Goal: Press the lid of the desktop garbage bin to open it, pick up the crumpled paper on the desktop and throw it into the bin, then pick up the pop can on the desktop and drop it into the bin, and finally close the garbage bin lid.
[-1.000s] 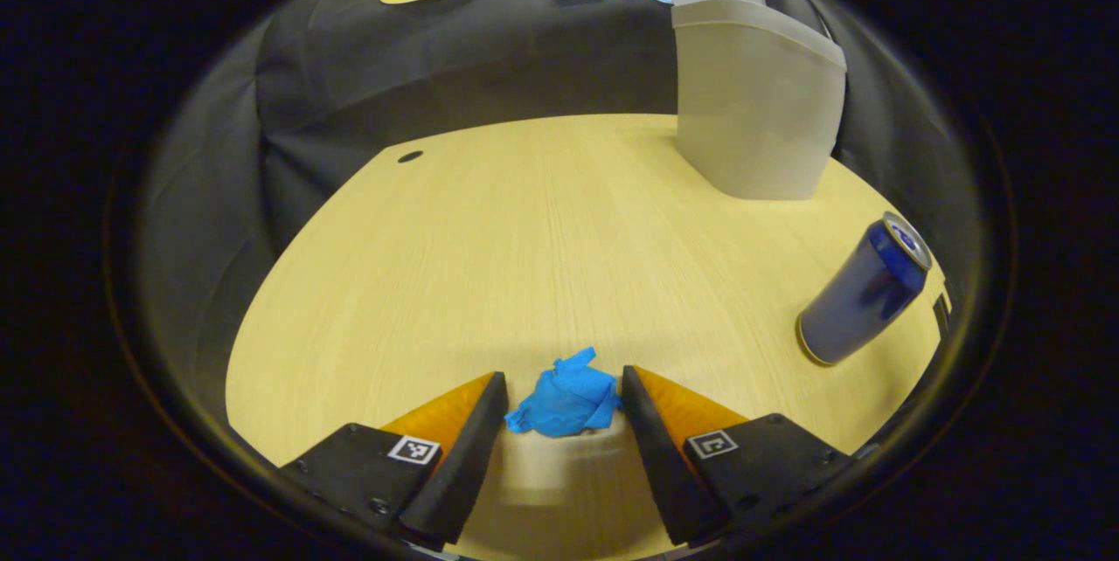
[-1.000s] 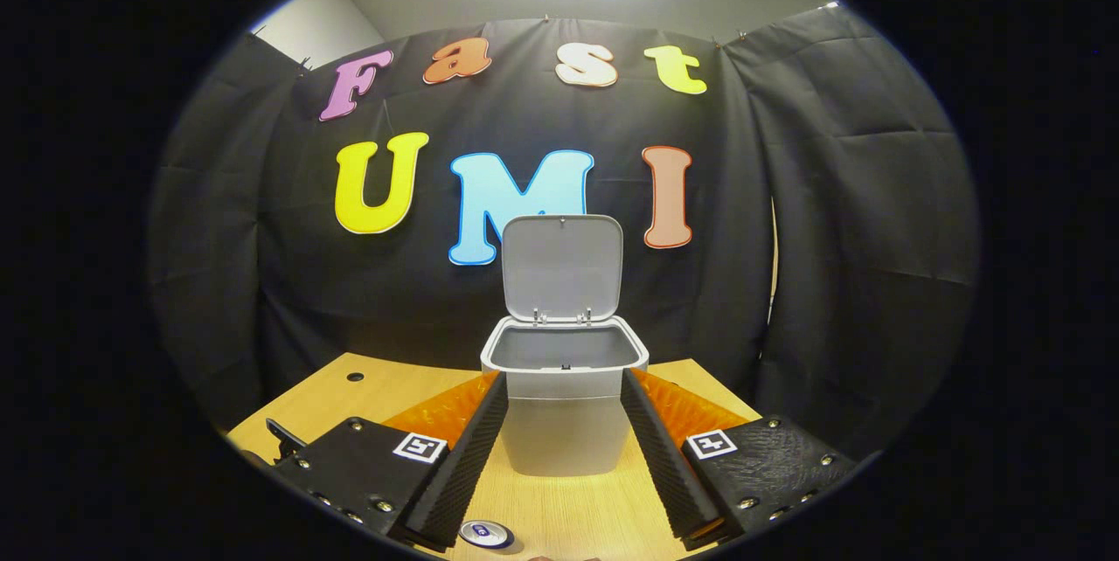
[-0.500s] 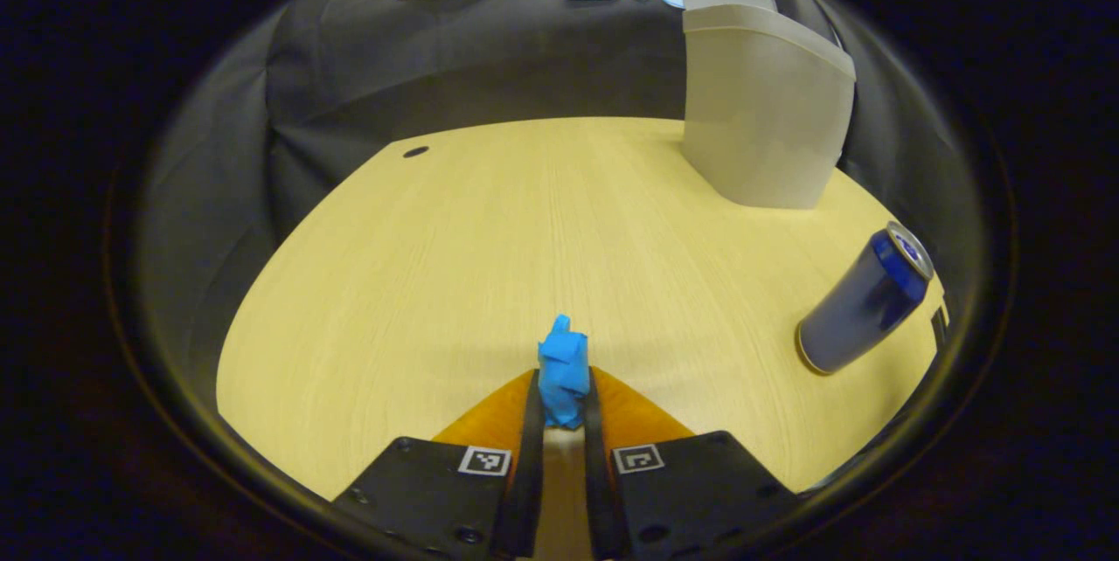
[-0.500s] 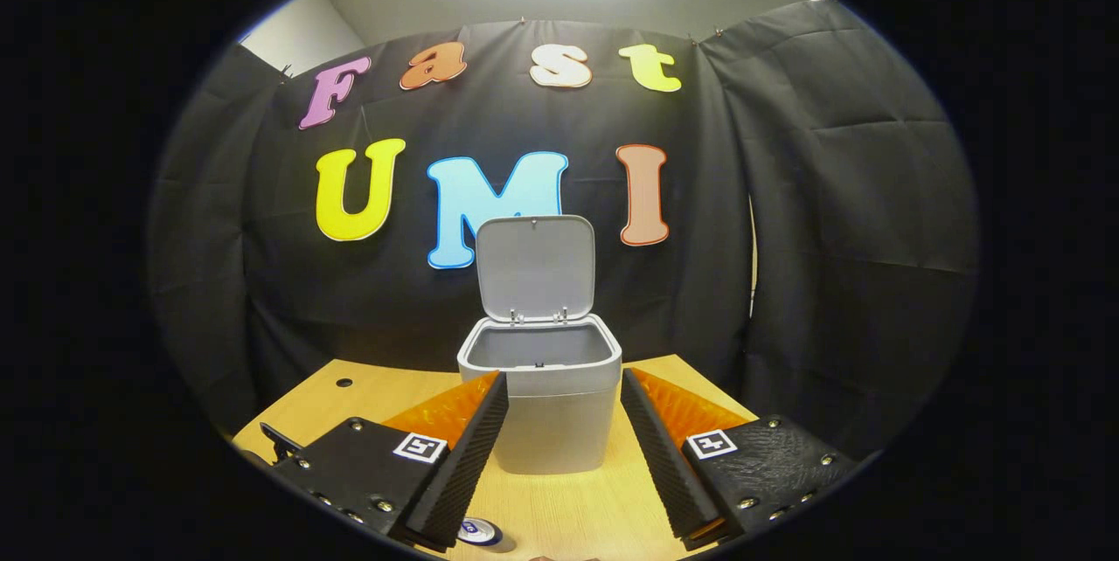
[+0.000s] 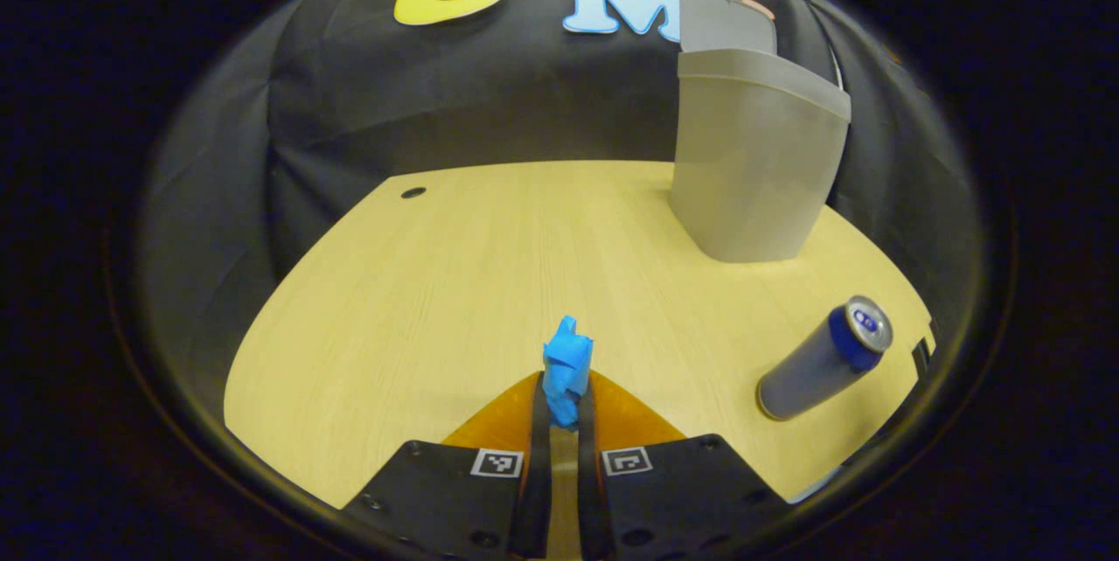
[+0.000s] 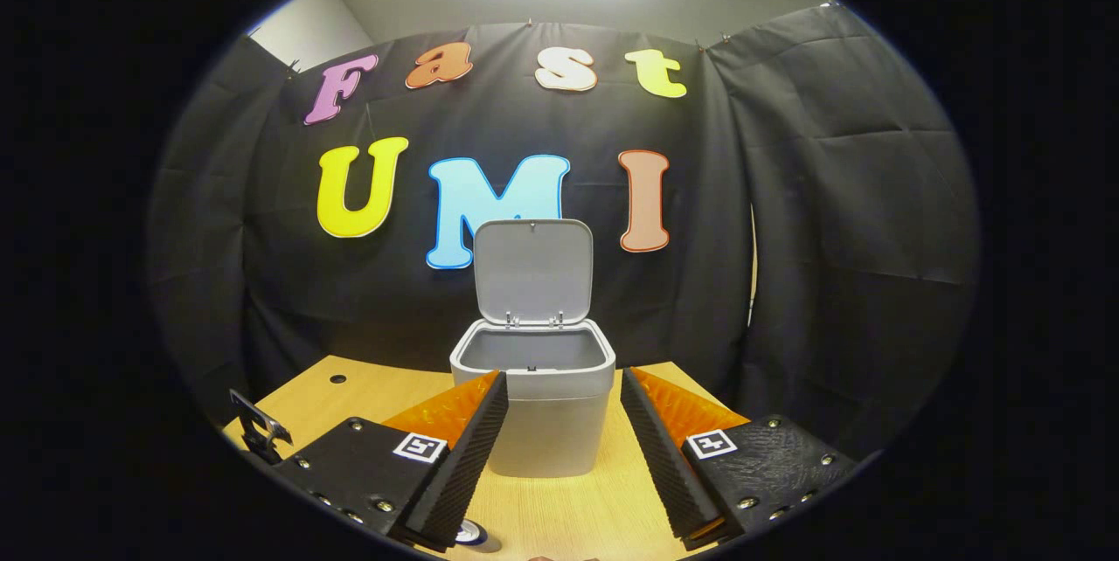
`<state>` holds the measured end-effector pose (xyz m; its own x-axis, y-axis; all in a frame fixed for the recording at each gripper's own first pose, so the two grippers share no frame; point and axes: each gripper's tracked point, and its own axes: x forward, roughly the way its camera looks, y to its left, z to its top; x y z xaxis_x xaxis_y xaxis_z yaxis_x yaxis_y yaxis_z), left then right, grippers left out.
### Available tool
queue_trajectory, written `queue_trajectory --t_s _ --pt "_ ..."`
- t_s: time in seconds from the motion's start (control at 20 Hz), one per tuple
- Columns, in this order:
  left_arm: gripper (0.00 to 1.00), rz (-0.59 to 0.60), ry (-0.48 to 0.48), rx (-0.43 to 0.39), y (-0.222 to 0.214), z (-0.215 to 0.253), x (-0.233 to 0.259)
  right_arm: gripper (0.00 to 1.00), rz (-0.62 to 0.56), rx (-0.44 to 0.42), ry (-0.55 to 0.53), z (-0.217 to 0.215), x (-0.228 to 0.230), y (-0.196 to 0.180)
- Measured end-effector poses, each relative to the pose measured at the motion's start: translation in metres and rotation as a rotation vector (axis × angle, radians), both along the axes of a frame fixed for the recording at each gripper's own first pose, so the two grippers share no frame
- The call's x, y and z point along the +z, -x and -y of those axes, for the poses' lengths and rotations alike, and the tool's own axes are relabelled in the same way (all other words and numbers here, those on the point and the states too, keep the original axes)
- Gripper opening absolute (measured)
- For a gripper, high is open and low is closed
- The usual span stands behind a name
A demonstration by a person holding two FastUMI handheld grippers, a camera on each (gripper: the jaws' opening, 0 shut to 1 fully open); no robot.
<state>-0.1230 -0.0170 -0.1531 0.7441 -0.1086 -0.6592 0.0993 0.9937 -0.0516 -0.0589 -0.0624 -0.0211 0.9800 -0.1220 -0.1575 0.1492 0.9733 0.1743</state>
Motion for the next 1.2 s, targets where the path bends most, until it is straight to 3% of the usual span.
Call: queue_trajectory --t_s 0.4,0.45,0.5,0.55,0.65,0.8,1.2 --pt "0.21 0.168 0.052 -0.078 -0.047 0.041 0.079 0.84 0.038 0.012 0.004 0.006 0.003 -0.002" --pt "0.17 0.199 0.057 -0.091 -0.056 0.049 0.095 0.84 0.045 0.004 0.007 0.009 0.003 -0.001" --pt "0.21 0.224 0.063 -0.097 -0.063 0.057 0.109 0.84 0.048 -0.006 0.012 0.013 0.003 -0.002" --pt "0.17 0.238 0.077 -0.110 -0.069 0.068 0.120 0.84 0.051 -0.011 0.010 0.015 0.002 0.000" --pt "0.21 0.265 0.123 -0.131 -0.080 0.087 0.141 0.84 0.052 -0.010 -0.003 0.015 0.001 0.000" --pt "0.17 0.313 0.157 -0.159 -0.098 0.110 0.171 0.84 0.050 -0.024 0.002 0.022 -0.002 0.000" --pt "0.21 0.394 0.229 -0.259 -0.145 0.171 0.223 0.84 0.030 -0.070 0.002 0.034 -0.010 -0.003"
